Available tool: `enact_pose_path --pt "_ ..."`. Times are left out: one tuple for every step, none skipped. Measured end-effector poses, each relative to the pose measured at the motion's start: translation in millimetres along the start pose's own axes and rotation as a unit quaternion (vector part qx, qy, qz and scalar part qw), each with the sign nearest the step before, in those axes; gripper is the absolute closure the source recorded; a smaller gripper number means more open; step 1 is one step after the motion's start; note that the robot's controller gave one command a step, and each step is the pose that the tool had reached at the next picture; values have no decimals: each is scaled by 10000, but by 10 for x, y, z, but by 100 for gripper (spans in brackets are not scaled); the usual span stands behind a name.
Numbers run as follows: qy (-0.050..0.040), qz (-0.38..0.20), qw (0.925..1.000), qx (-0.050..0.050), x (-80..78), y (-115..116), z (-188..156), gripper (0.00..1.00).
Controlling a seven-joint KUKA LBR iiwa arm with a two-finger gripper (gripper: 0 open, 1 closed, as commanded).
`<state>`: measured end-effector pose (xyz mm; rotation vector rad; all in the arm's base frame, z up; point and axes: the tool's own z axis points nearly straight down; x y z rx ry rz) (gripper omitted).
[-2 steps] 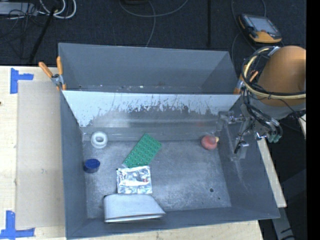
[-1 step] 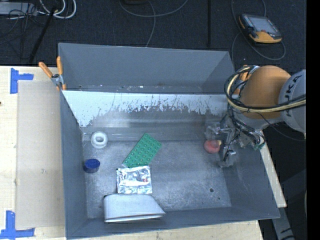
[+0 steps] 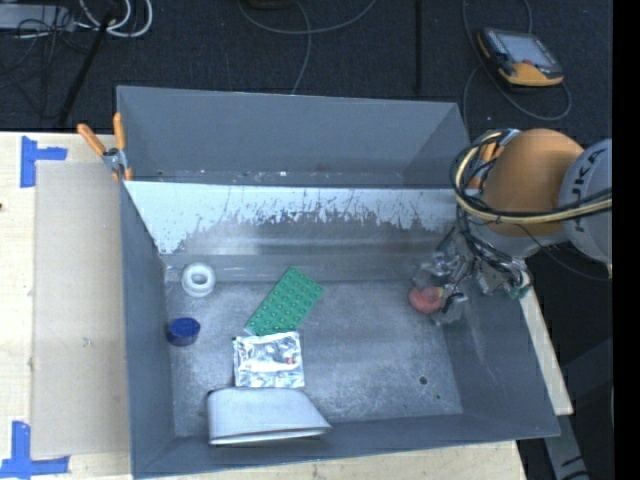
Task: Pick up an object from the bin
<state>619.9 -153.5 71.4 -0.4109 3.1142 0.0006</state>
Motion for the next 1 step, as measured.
enact_pose_path --pt "-49 -299 9995 26 112 283 -2071 100"
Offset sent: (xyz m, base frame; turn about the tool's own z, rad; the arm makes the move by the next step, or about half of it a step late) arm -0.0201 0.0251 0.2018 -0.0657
